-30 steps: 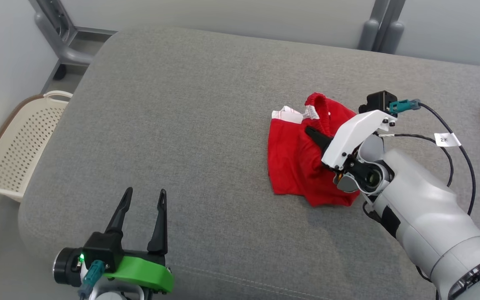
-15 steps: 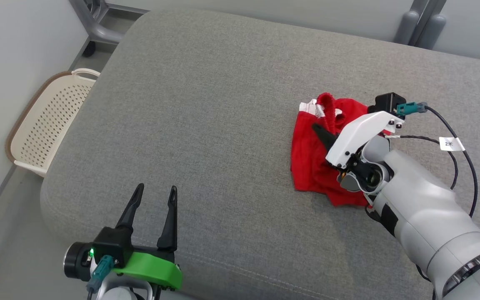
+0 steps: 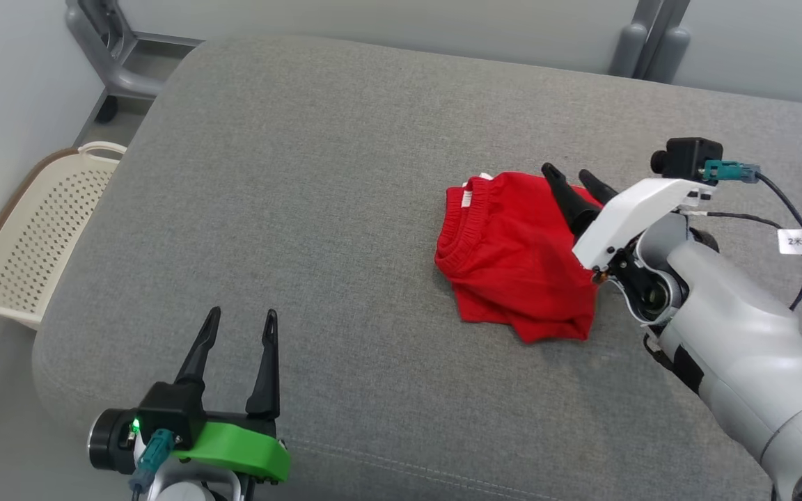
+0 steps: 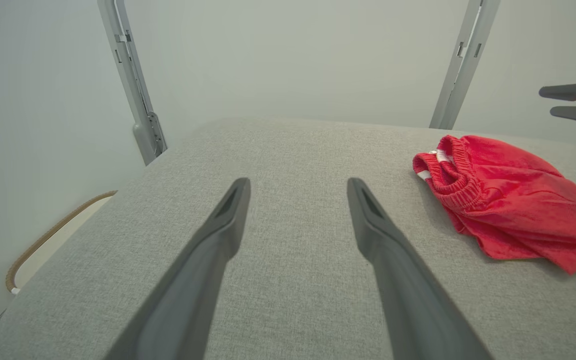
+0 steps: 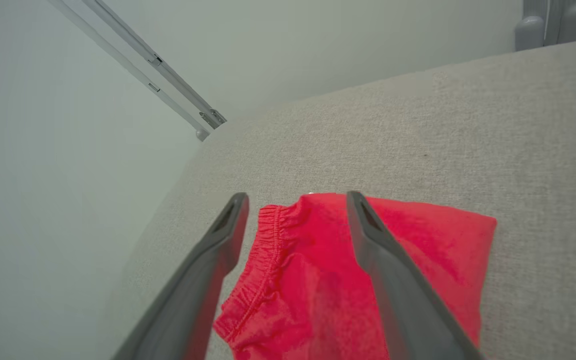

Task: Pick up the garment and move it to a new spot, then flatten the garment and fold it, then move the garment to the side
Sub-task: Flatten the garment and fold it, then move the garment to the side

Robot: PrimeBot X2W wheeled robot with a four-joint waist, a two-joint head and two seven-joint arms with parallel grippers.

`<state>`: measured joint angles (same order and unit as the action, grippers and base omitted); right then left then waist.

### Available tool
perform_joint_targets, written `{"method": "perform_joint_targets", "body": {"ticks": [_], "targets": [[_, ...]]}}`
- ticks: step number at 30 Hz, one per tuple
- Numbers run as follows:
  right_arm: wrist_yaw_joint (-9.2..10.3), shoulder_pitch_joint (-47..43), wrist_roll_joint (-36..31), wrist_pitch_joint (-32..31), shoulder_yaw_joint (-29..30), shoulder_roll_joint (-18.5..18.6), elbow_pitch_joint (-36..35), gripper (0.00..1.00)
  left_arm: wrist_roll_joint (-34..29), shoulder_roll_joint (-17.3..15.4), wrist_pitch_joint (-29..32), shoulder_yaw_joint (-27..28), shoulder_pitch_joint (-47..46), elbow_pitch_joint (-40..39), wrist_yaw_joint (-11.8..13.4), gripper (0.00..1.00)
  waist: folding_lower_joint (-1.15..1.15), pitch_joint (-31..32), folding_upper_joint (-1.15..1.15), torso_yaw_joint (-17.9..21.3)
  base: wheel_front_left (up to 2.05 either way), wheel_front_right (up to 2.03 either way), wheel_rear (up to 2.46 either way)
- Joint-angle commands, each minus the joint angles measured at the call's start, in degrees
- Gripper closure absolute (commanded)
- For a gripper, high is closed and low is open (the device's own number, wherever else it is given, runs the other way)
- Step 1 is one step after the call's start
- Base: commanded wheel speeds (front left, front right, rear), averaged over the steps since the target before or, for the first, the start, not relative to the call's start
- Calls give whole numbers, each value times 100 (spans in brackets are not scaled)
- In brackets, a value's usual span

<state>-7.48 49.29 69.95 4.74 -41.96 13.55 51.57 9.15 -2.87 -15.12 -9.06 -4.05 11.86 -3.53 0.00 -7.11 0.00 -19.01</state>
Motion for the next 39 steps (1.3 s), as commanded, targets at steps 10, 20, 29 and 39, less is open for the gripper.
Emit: {"method": "perform_joint_targets", "body": {"ticks": [10,20,29,39], "targets": [[-1,-300,-334,381,-271,416,316,0,-192,-8,4,254,148,-121,-3,0,0,101,0,348,0,0,0],[-1,-426,-168,90,-324,254,656,0,-182,-7,4,228,49,-134,-71,0,0,-42,0,330,0,0,0],[-1,-448,157,-164,-220,55,942,0,-108,-8,4,141,-31,-96,-54,0,0,-183,0,153,0,0,0],[-1,-511,524,-604,-180,-135,996,57,-47,-7,4,71,-67,-92,-3,0,0,-263,0,70,0,0,0]]}}
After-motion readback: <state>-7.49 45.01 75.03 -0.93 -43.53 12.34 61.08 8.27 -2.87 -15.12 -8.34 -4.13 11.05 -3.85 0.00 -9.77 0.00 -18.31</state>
